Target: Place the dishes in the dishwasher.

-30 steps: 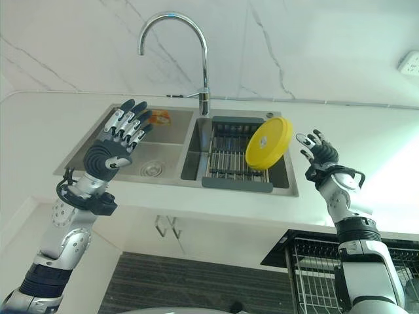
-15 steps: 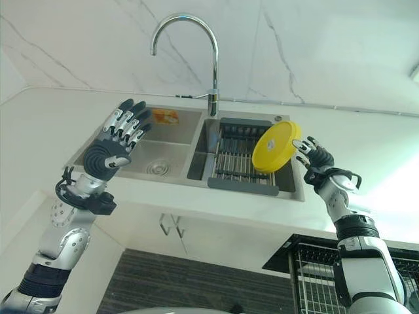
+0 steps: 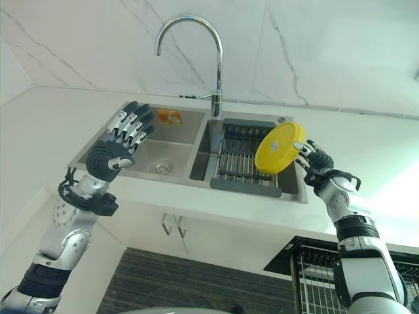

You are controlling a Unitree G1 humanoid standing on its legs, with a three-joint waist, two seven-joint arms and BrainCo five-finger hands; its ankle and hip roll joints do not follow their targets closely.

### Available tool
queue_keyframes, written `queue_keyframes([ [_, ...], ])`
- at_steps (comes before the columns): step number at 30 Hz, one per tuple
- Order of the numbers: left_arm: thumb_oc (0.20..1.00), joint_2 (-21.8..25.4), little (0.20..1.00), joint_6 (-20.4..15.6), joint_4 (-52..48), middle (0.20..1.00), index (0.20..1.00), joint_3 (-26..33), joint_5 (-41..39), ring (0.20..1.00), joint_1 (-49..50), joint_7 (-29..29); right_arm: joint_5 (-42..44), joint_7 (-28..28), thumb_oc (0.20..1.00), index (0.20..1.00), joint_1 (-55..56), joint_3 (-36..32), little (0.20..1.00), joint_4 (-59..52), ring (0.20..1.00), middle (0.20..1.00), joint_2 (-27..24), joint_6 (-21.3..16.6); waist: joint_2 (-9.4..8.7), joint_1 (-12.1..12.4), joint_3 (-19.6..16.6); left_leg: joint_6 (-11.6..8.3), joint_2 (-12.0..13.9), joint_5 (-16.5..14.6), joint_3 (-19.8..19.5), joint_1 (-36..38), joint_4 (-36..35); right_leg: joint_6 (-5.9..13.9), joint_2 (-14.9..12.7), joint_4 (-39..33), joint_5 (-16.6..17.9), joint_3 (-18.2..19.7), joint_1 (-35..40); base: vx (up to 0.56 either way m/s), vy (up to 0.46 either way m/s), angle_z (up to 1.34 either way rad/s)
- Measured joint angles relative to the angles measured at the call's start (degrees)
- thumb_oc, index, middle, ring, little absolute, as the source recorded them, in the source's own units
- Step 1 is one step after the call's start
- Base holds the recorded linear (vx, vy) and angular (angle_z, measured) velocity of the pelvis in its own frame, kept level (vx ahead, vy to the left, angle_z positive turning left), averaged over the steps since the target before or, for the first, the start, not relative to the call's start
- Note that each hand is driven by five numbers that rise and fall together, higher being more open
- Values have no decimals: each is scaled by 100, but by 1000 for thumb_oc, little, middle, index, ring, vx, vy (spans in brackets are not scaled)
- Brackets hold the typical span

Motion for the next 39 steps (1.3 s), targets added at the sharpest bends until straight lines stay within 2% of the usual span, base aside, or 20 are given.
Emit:
queue_keyframes([
  [21, 1000, 36, 1000, 162, 2, 1000, 1000, -3, -26, 1000, 0, -21, -7, 37, 1000, 1000, -91, 224, 1000, 76, 1000, 1000, 1, 128, 0, 14, -1, -9, -25, 27, -94, -7, 0, 10, -34, 0, -6, -110, 37, 1, -2, 2],
  [26, 1000, 38, 1000, 239, 36, 1000, 1000, -3, -174, 1000, 0, -68, -118, 113, 1000, 1000, -419, 444, 1000, 330, 1000, 1000, 1, 129, -1, 43, -1, -17, -25, 32, -101, -7, 0, 10, -35, 0, -7, -117, 39, 0, 0, 0],
  [39, 1000, 94, 1000, 449, 47, 1000, 1000, -6, -174, 1000, 0, -129, -233, 144, 1000, 1000, -597, 446, 1000, 801, 1000, 1000, 3, 123, -3, 136, 0, -28, -42, 40, -141, 1, 0, 18, -52, -1, -12, -152, 67, 1, -3, 0],
])
